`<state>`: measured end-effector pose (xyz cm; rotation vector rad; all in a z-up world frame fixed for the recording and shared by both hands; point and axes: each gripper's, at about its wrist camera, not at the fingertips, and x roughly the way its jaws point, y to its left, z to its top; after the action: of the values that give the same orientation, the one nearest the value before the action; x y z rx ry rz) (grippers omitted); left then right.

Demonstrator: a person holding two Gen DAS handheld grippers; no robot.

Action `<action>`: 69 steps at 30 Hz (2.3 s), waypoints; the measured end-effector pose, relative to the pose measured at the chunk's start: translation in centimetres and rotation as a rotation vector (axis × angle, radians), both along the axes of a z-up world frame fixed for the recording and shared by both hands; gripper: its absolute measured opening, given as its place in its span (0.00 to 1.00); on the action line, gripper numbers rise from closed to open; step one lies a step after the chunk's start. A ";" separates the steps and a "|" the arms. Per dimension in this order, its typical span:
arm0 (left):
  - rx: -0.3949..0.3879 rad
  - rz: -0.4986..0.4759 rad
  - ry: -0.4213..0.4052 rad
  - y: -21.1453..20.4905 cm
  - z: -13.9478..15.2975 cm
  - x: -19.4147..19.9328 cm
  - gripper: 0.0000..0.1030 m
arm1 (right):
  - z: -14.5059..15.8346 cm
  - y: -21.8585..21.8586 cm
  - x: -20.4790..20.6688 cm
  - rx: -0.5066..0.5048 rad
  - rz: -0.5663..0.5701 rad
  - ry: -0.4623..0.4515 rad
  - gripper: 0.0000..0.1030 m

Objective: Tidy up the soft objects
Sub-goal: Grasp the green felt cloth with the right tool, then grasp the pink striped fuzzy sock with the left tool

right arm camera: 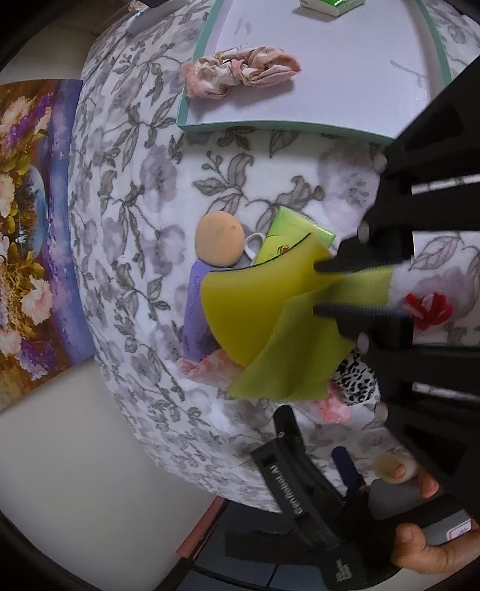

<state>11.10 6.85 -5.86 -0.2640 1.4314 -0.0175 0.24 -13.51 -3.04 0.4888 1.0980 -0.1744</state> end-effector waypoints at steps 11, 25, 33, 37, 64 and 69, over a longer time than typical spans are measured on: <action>0.007 0.018 0.027 0.6 -1.0 0.6 1.00 | -0.5 1.2 1.0 -0.010 0.023 -0.027 0.48; 0.003 0.020 0.049 0.9 -1.9 0.6 1.00 | -0.9 4.0 1.8 -0.125 0.130 -0.009 0.66; 0.004 0.026 0.056 1.4 -2.2 0.9 1.00 | -1.5 5.6 2.3 -0.263 0.168 0.022 0.68; 0.000 0.022 0.056 1.3 -2.2 0.8 1.00 | -1.3 5.7 2.3 -0.298 0.159 0.028 0.54; -0.069 -0.202 0.024 -7.2 -2.5 1.1 0.42 | 3.5 -1.6 -1.0 -0.191 -0.054 -0.085 0.08; -0.096 -0.243 0.024 -9.2 -2.5 0.8 0.22 | 3.0 -2.6 -1.5 -0.178 -0.075 -0.067 0.08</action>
<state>11.91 -2.32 -8.35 -0.1680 1.4817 -0.2824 -1.25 -16.13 -0.04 0.3733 0.9888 -0.3164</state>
